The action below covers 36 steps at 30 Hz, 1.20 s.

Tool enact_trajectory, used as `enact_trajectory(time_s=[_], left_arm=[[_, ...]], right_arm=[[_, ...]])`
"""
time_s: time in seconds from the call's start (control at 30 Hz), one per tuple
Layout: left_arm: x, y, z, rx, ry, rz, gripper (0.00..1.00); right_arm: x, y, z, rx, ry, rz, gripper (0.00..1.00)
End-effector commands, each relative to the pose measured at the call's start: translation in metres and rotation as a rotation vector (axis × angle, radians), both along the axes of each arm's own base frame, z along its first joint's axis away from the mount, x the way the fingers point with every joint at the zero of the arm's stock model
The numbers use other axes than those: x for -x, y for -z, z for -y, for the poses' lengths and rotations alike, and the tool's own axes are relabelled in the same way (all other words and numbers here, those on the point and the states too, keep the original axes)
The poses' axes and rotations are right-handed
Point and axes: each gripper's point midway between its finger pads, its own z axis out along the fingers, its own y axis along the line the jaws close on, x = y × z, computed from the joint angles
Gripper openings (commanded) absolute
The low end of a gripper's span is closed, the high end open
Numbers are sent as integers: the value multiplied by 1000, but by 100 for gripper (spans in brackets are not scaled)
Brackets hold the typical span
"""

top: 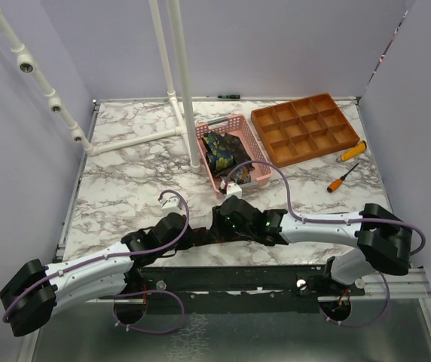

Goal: Roll the ties
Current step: Roll the tie at the center of the board.

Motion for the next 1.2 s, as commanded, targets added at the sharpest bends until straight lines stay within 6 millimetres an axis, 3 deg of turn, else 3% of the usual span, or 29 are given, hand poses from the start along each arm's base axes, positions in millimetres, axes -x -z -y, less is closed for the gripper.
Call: enact_trajectory(time_s=[0.0, 0.17, 0.33, 0.5, 0.77, 0.93, 1.17], left_arm=[[1, -5, 4, 13, 19, -3, 0], [1, -6, 3, 2, 22, -6, 0], [1, -8, 4, -6, 26, -5, 0], [0, -11, 4, -4, 24, -1, 0], [-7, -33, 10, -23, 41, 19, 0], [-10, -36, 15, -82, 70, -1, 0], [-16, -37, 22, -131, 76, -14, 0]], right_arm=[[2, -12, -38, -139, -11, -61, 47], [-4, 5, -50, -135, 17, -102, 30], [-11, 26, -44, -84, 75, -145, 16], [-7, 43, -39, -47, 78, -189, 15], [6, 69, -35, -76, 91, -282, 13], [14, 74, -42, -160, 80, -331, 11], [16, 64, -54, -367, 63, -352, 11]])
